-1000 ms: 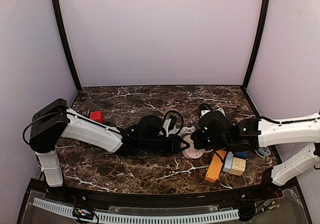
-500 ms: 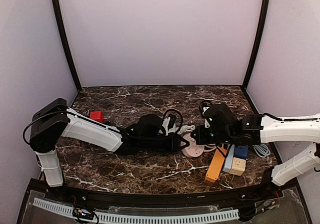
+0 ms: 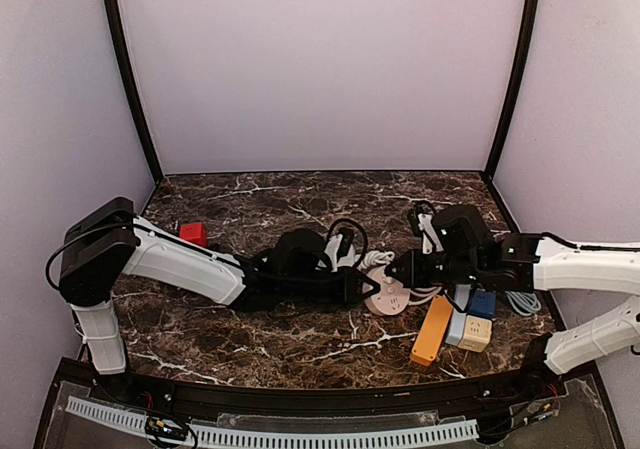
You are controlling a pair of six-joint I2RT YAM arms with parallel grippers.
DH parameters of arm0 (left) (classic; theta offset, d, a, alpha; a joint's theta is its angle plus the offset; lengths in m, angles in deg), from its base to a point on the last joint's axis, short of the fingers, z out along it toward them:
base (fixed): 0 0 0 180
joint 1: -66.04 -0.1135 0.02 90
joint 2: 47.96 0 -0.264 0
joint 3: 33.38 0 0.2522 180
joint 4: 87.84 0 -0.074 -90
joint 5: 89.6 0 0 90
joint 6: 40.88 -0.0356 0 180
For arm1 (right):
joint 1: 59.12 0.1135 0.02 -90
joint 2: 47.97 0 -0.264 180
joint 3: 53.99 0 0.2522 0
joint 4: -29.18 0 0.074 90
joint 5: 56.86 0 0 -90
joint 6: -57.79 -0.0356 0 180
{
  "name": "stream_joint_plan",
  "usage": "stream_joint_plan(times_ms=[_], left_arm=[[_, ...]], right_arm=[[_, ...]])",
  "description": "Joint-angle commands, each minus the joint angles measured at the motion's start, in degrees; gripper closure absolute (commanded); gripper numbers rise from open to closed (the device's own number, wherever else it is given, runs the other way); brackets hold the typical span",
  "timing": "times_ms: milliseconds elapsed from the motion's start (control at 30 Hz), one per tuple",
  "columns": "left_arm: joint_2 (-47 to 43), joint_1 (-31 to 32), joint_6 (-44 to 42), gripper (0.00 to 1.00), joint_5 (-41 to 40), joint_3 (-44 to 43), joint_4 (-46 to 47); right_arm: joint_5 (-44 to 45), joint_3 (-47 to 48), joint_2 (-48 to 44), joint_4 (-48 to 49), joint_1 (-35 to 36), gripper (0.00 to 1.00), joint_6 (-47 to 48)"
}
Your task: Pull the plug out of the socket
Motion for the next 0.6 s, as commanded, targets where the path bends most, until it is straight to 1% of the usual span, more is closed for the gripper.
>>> stream_joint_plan(times_ms=[0,100,267,433,567], left_arm=[[-1.7,0.4,0.5,0.99,-0.7,0.5,-3.7],[-1.7,0.4,1.5,0.99,-1.5,0.2,-4.3],[-1.7,0.3,2.8,0.99,-4.4,0.0,-4.9],[-1.2,-0.5,5.9,0.99,-4.8,1.4,-0.7],[-1.1,-0.7,6.2,0.99,-5.2,1.4,-0.5]], right_arm=[[3.6,-3.0,-3.9,6.9,-0.9,1.0,-0.6],[4.6,-4.6,-5.3,8.5,0.5,1.0,0.3],[9.3,-5.9,-6.4,9.3,4.6,1.0,1.5],[12.5,-8.0,-7.5,10.1,7.3,1.0,0.7],[13.6,-9.0,-7.9,10.0,8.3,1.0,-0.5]])
